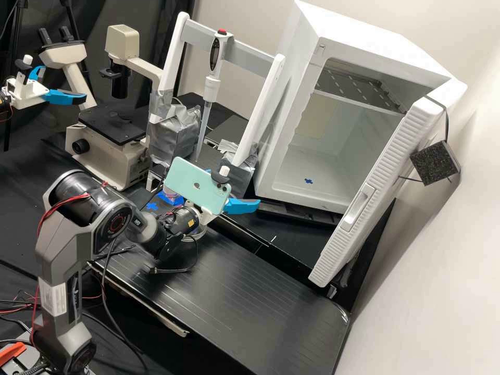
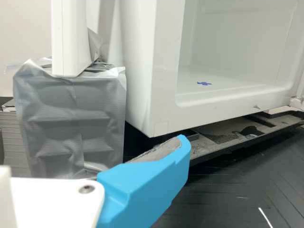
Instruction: Open the lid
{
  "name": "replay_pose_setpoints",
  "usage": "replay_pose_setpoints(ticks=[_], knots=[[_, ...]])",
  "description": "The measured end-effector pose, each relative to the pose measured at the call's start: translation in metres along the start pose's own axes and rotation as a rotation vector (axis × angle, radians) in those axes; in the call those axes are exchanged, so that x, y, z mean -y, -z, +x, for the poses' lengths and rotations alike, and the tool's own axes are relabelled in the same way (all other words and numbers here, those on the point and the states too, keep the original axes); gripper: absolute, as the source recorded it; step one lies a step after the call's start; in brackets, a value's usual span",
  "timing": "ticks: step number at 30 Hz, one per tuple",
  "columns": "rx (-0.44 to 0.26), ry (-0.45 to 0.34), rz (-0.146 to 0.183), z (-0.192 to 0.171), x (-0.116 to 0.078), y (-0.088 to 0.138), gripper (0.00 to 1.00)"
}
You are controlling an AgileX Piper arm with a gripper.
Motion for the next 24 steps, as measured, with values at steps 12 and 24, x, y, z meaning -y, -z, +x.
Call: replay_pose_setpoints(ticks=[12, 24], knots=[[-0.008, 0.000, 0.009, -0.015, 0.001, 0.001, 1.00], [-0.264, 0.009, 0.011, -0.072, 0.024, 0.042, 1.00]])
